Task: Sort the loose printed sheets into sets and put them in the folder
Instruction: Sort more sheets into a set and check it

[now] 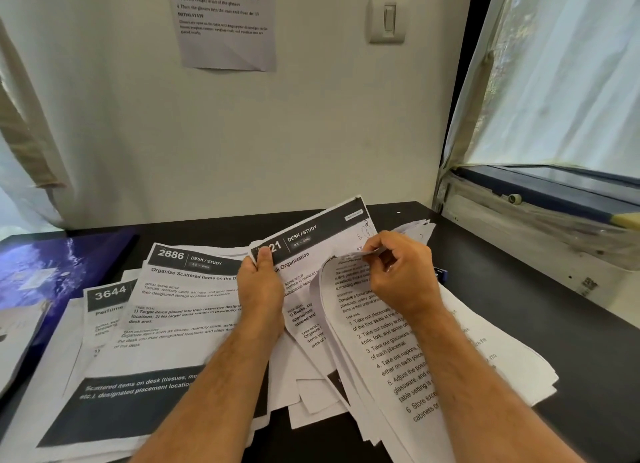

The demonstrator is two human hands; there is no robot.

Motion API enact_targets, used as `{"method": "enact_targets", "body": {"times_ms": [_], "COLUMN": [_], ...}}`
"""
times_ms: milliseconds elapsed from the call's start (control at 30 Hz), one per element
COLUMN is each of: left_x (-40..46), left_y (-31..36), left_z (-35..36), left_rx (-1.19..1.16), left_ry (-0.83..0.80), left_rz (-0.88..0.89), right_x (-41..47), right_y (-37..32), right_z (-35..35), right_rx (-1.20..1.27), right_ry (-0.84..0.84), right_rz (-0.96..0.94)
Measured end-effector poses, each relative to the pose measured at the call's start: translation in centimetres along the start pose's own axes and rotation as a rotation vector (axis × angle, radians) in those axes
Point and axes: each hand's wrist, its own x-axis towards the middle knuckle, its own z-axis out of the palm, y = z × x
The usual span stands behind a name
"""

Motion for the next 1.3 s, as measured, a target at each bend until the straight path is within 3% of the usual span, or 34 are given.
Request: {"method": "enact_targets", "body": {"times_ms": [333,467,567,733,833,1067,1200,1300], "left_x": [-0.7,-2.1,-3.0,0.0,1.2,1.2,1.7,2.1], "left_y": [0.7,1.4,1.6,0.7,0.0,-0.4,0.3,1.0], "left_z": [-0.2,-0.2,-0.3,-0.6,-0.5,0.6,0.1,-1.1], "left_rx": [0.039,0.339,0.423,0.618,0.805,0.604,0.477,0.283], "left_ry": [-0.046,-0.411,-0.615,-0.268,-0.219,-0.242,-0.178,-0.13], "left_rz": [0.063,0.342,0.272,0.349,0.318,0.257,0.3,0.186], "right_x": [-0.1,-0.1,0.1,0.1,0.1,0.0,0.2,0.3], "right_y": [0.1,-0.6,-0.6,-0.2,0.0,-0.3,-0.4,-0.3], "right_z": [0.1,-0.1,0.0,0.1,0.3,0.5,0.6,0.6], "right_rx": [0.018,0.124,0.029,-0.005,-0.004,0.025,0.017,-0.018], "right_ry": [-0.028,-0.214,-0.277,-0.298,-0.293,-0.299,-0.286,-0.293], "right_rz": [0.018,0.114,0.126,0.162,0.148,0.132,0.157,0.181]}}
